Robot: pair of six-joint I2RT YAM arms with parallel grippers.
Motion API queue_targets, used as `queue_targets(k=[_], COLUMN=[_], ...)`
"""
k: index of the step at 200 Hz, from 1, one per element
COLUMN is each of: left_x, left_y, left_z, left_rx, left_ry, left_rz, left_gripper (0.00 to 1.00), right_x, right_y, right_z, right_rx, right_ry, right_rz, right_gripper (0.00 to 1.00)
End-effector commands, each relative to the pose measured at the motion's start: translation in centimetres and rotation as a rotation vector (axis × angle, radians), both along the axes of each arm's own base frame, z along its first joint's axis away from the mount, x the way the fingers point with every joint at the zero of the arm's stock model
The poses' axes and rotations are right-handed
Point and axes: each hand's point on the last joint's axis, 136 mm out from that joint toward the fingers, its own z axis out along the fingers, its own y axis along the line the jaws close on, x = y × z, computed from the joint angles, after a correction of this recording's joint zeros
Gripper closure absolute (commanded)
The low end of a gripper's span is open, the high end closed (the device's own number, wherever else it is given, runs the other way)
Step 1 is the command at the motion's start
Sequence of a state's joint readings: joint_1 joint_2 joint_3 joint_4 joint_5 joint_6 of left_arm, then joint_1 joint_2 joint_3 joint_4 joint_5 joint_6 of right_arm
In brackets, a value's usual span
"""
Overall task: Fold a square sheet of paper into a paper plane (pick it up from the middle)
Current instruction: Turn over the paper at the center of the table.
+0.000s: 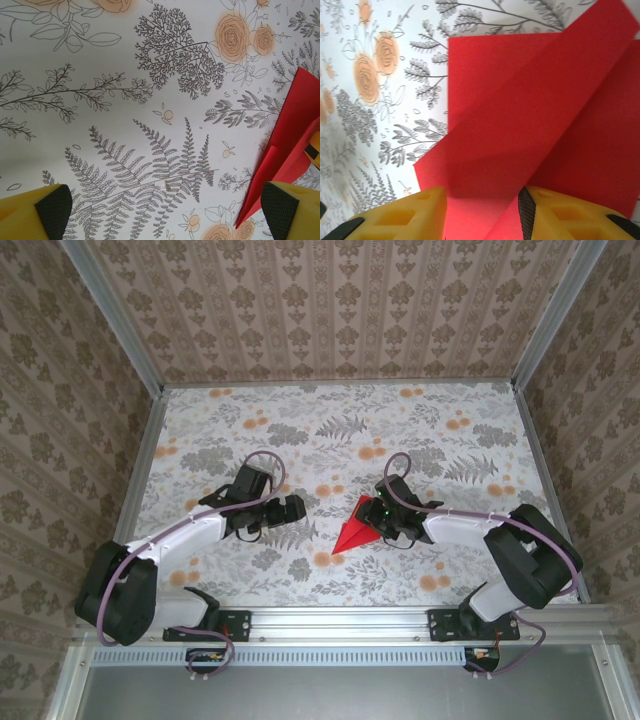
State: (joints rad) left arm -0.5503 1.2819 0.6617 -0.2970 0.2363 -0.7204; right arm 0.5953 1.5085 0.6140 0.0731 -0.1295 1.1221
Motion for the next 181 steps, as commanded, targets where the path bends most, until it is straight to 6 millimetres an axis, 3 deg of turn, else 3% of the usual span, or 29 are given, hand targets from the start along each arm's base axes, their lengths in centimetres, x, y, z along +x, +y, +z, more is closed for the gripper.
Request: queue_targets(k=[1, 79, 113, 139, 181], left_x=[0.3, 0.3, 0.2, 0.2, 0.0], left_y=[-0.9, -1.5, -2.0, -3.1, -5.6], left_z=[0.7, 0.8, 1.1, 2.2, 5.6], left_rx=[-0.027, -0.054, -0.092, -0.176, -0.398], left_ry=[-0.013, -0.006, 0.001, 0.003, -0.009], left_rz=[-0.028, -0.038, -0.045, -0.063, -0.125], left_gripper=[0.00, 0.00, 0.01, 0.00, 0.00], right_x=[0.3, 0.7, 0.9, 1.5, 1.8], right_y=[0.9, 1.7, 2.0, 2.5, 3.9], right_z=[0.2, 0.3, 0.5, 3.0, 10.3], right_rx=[0.051, 0.107, 0.130, 0.199, 0.414], right_ry=[-0.028, -0.062, -0.092, -0.177, -0.347], right_rz=[0.028, 0.045, 0.052, 0.089, 0.229], right_gripper=[0.56, 0.68, 0.85, 0.94, 0.97])
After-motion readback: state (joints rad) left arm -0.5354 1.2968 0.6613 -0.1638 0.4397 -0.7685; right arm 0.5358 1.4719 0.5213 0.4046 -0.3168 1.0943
